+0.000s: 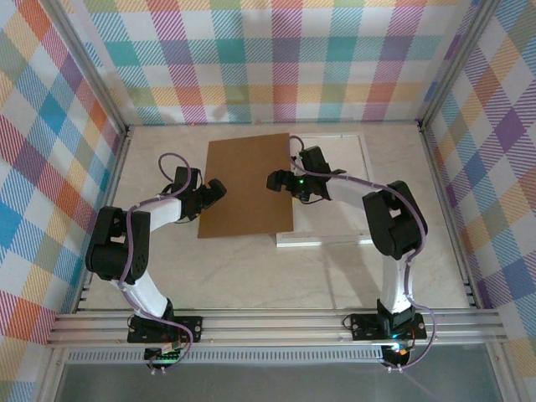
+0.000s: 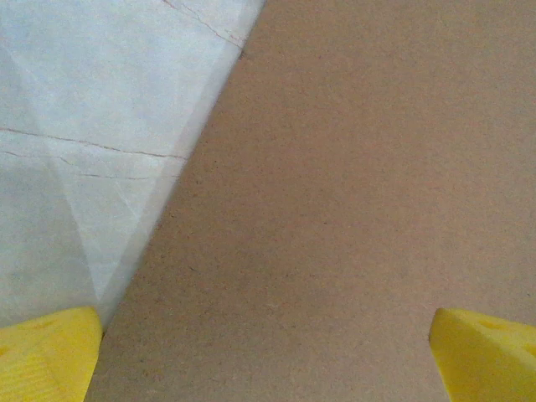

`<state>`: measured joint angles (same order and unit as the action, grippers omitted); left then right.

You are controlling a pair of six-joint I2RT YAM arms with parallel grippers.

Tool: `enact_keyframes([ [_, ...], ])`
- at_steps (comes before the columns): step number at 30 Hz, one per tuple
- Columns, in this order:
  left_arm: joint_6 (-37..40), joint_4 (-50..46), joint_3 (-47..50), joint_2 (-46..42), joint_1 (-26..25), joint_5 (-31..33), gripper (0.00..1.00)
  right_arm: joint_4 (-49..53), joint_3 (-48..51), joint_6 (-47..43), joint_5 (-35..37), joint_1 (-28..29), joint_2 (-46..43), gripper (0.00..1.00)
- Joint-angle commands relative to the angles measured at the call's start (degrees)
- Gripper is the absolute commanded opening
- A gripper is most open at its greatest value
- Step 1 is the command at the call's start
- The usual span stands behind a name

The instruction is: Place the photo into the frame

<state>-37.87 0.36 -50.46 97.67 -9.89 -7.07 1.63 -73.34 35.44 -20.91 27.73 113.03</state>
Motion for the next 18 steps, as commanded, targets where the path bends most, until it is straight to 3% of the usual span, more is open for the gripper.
enact_keyframes([
  [1,-1.78,-4.41,2.16,0.92,-2.77,-8.94,1.00,-8.43,1.14,1.95,-10.23,1.73,-4.59,0.89],
  [3,-1.79,-4.24,2.13,0.87,-2.75,-8.94,1.00,-10.68,1.53,3.56,-12.10,1.84,-4.71,0.85],
  [11,-1.88,-4.14,2.07,1.02,-2.74,-8.77,1.00,-12.62,-4.18,8.07,-15.83,4.50,1.19,0.47],
  [18,-1.33,-4.72,2.45,-0.10,-2.77,-7.69,1.00,-9.39,-6.73,8.01,-15.33,4.88,1.20,0.25],
])
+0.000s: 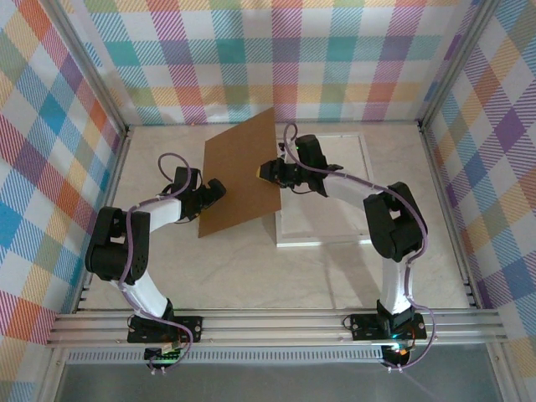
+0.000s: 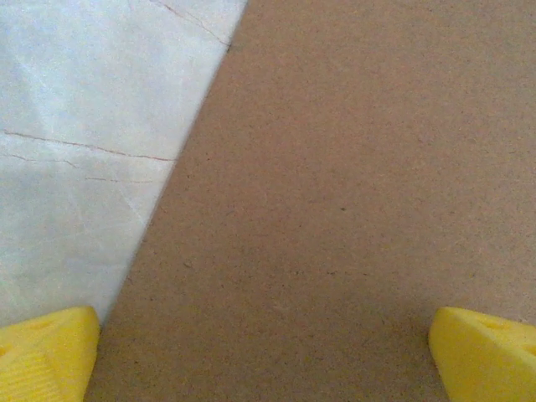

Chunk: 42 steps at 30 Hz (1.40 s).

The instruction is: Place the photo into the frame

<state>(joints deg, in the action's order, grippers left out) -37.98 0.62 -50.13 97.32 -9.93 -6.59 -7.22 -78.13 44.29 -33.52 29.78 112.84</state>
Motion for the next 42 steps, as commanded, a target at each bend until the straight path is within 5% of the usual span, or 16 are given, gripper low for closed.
enact_keyframes([
  [1,-0.70,-5.60,1.79,-0.23,-2.73,-7.37,1.00,0.83,-2.44,-1.49,-2.61,2.69,0.97,0.20],
  [7,5.14,-12.90,-1.95,-6.68,-2.81,1.26,1.00,4.66,-3.74,-2.46,-4.28,-0.82,-2.59,0.00],
  [19,8.89,-19.64,-8.50,-12.62,-5.40,6.76,1.00,14.90,0.20,-9.68,-3.64,-15.43,-20.91,0.00],
  [25,10.37,-20.64,-14.13,-5.63,-11.42,5.84,1.00,20.74,4.75,-13.52,1.10,-25.42,-33.52,0.00],
  [30,11.63,-23.12,-22.23,3.02,-17.88,7.91,0.99,26.91,7.66,-19.53,14.40,-28.06,-44.62,0.00],
  [34,11.70,-25.93,-30.56,11.67,-21.51,7.05,0.83,26.44,11.95,-20.39,24.03,-28.81,-52.28,0.00],
  [42,11.86,-30.90,-42.72,22.80,-25.78,7.31,0.69,26.65,14.36,-21.80,27.42,-29.31,-56.92,0.00],
])
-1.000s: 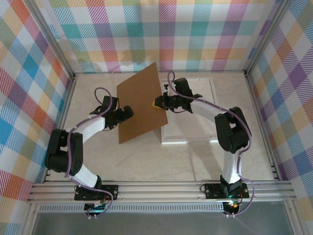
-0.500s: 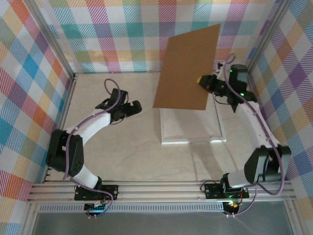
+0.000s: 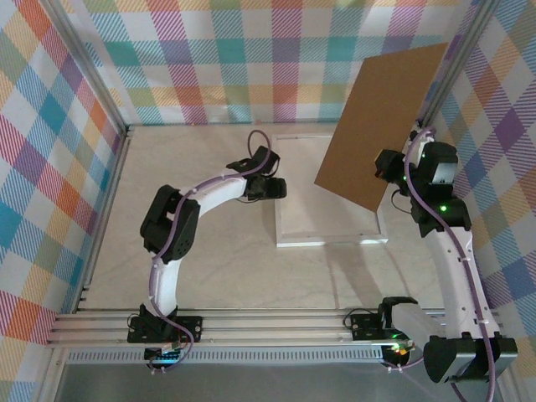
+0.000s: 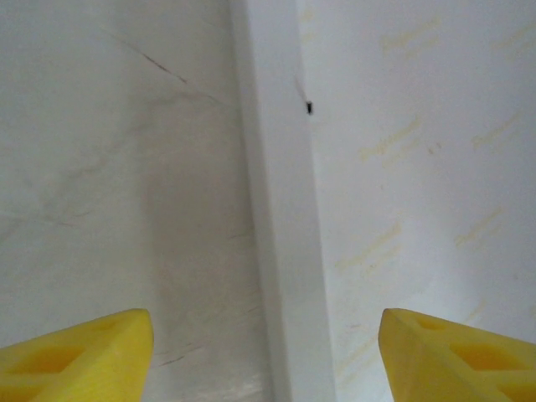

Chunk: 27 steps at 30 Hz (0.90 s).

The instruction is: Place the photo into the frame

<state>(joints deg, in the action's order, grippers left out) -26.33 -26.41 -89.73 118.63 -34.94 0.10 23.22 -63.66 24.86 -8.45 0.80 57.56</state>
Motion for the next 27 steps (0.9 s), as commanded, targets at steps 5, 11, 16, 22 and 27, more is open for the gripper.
enact_keyframes([
  [5,-0.87,-5.08,-6.13,5.32,-1.45,2.10,0.61,-4.47,0.20,-2.71,2.66,-0.37,-2.35,0.00],
  [11,-1.41,-4.57,-4.42,5.43,-0.76,4.98,0.46,-4.74,0.29,-2.41,1.20,-0.43,-1.97,0.00],
  [16,-2.65,-2.19,0.50,2.35,1.28,4.75,0.29,-5.19,0.34,-1.94,-0.43,-0.43,-1.12,0.00],
  [22,-2.85,-0.58,8.82,-4.02,4.34,5.88,0.20,-7.16,-0.22,-0.69,-5.97,-0.37,2.03,0.00],
  [27,-2.85,0.32,16.65,-9.92,7.48,6.90,0.20,-9.50,-1.32,1.83,-13.24,-0.37,5.91,0.00],
])
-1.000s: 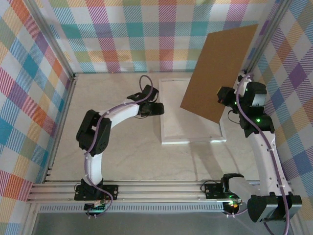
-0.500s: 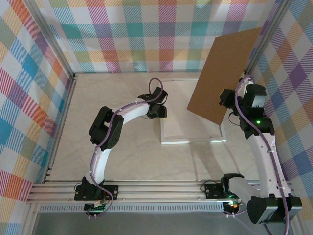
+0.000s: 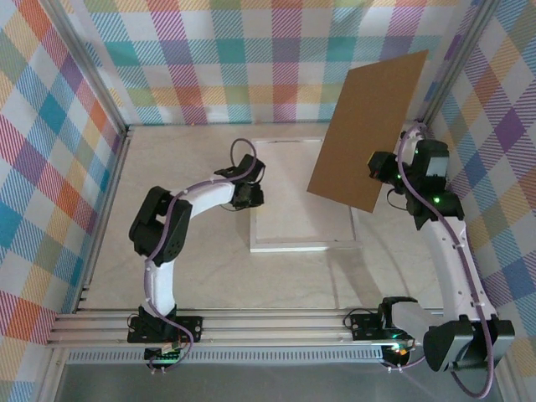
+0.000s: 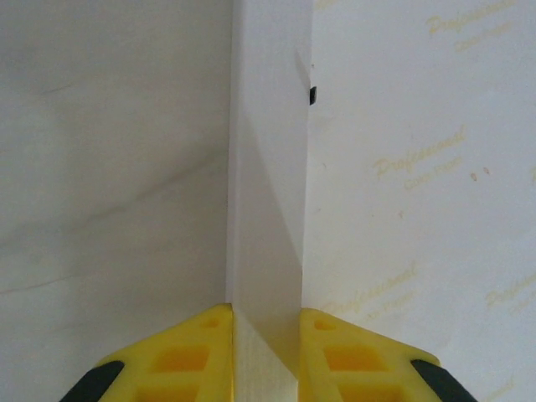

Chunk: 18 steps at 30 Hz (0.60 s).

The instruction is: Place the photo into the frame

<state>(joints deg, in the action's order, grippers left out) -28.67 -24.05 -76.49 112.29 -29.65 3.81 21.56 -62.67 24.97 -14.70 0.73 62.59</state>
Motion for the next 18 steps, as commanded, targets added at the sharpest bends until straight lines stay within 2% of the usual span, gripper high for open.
enact_keyframes([
  [1,-0.27,-1.98,4.43,-4.44,2.68,3.50,0.20,-8.07,-2.68,2.37,-8.61,-0.31,1.82,0.00],
  [5,0.64,-1.40,7.49,-7.23,5.42,2.91,0.23,-10.80,-3.95,6.74,-17.03,-0.29,6.34,0.00],
  [8,1.41,-0.91,8.46,-9.27,7.89,1.73,0.30,-14.09,-3.86,9.62,-22.60,-0.25,9.33,0.00],
  [13,1.80,-0.83,9.15,-14.58,12.51,-0.38,0.56,-17.22,-4.40,12.94,-32.48,0.13,15.26,0.00],
  [18,-0.08,0.47,11.01,-18.66,17.57,-4.44,0.68,-18.79,-4.56,12.83,-36.26,3.37,20.49,0.00],
])
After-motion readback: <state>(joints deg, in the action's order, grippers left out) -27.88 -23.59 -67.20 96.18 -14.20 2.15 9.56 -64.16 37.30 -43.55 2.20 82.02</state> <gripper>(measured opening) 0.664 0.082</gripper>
